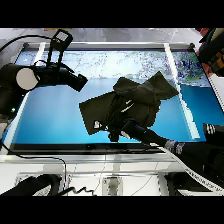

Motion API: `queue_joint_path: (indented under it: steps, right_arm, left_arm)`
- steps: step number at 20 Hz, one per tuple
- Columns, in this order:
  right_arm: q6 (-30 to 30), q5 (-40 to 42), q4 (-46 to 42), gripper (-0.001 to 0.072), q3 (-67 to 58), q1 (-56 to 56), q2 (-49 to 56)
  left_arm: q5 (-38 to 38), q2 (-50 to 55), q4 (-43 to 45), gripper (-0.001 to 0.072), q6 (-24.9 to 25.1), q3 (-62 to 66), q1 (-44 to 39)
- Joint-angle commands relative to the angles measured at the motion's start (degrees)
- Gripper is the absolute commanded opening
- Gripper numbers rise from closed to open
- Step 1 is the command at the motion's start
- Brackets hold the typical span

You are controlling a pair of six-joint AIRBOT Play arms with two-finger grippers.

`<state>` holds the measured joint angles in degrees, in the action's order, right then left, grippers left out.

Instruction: Fold the clothes and pants, and hang the long-sleeved shirts on hangers.

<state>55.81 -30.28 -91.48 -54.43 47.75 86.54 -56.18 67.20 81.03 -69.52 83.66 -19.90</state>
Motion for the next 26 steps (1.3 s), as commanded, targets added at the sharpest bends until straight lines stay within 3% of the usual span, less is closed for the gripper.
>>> queue_joint_path:
  steps: [1, 3, 6, 9, 12, 14, 23, 26]
  right_arm:
    - [0.0, -0.1, -0.3, 0.0544, 0.0, 0.1, 0.5]
    - [0.0, 0.0, -0.3, 0.0387, 0.0, 0.1, 0.7]
    - [0.0, 0.0, -1.3, 0.0367, 0.0, 0.1, 0.7]
    - [0.0, 0.0, -1.8, 0.0194, 0.0, 0.1, 0.7]
    - [0.0, 0.0, -2.1, 0.0133, 0.0, 0.1, 0.6]
    - [0.0, -0.1, -2.3, 0.0036, 0.0, 0.1, 0.6]
    - [0.5, -0.3, -2.9, 0.0030, -0.6, 0.1, -2.5]
    - [3.8, -0.2, -3.2, 0.0030, -2.7, 0.1, -3.4]
  left_arm:
    - [0.0, 0.0, 0.0, 0.0706, 0.0, 0.0, 0.0]
    - [0.0, 0.0, 0.0, 0.0706, 0.0, 0.0, 0.0]
    - [0.0, 0.0, 0.0, 0.0706, 0.0, 0.0, 0.0]
    - [0.0, 0.0, 0.0, 0.0705, 0.0, 0.0, 0.0]
    - [0.0, 0.0, 0.0, 0.0706, 0.0, 0.0, 0.0]
    - [0.0, 0.0, 0.0, 0.0706, 0.0, 0.0, 0.0]
    - [0.0, 0.0, 0.0, 0.0705, 0.0, 0.0, 0.0]
    - [0.0, 0.0, 0.0, 0.0705, 0.0, 0.0, 0.0]
